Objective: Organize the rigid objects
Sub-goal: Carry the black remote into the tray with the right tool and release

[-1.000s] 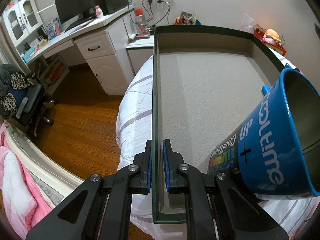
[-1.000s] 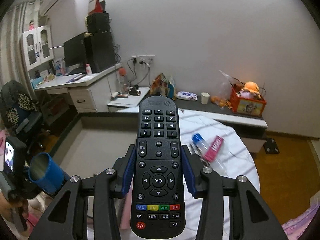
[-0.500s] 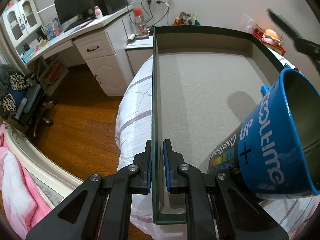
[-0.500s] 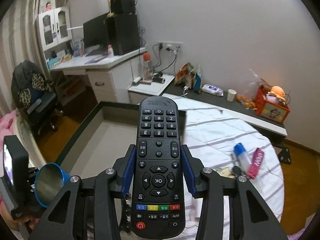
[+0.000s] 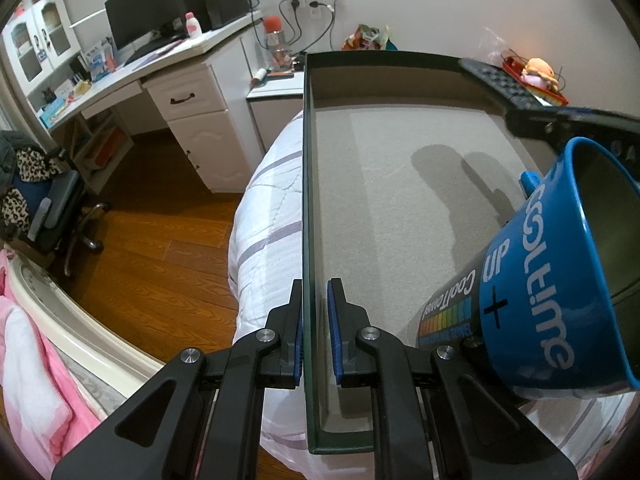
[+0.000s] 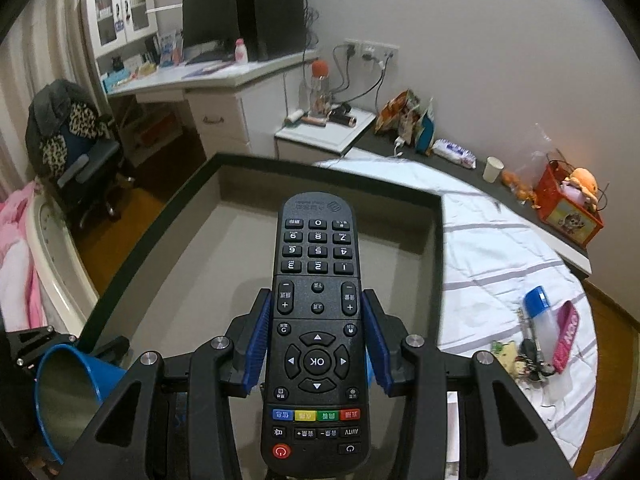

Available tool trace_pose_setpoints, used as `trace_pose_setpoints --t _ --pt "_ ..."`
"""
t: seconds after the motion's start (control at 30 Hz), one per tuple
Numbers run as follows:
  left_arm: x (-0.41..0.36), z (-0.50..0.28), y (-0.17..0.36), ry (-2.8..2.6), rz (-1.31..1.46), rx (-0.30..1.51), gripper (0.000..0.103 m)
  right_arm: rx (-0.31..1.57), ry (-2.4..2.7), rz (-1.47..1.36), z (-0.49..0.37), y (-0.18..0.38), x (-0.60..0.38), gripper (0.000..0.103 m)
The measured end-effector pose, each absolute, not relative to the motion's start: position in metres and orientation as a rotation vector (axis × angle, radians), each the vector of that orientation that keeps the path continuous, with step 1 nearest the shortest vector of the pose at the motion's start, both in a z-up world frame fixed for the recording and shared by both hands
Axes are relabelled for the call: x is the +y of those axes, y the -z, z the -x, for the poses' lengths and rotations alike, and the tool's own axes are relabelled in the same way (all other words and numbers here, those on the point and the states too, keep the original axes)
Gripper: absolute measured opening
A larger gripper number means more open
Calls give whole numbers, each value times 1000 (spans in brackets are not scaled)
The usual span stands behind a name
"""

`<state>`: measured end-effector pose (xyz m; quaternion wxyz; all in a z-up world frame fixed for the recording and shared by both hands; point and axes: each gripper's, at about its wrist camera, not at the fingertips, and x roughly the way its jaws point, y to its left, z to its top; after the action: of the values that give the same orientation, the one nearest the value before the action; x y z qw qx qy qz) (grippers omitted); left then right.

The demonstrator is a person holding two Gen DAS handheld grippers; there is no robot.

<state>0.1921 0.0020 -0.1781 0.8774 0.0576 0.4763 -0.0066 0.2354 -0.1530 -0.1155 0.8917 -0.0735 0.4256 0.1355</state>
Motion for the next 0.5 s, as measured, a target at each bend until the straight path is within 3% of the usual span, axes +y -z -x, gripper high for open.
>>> trace_pose_setpoints --t 0.5 --pt "3 -192 178 15 -122 995 10 1006 -291 184 -254 140 -147 45"
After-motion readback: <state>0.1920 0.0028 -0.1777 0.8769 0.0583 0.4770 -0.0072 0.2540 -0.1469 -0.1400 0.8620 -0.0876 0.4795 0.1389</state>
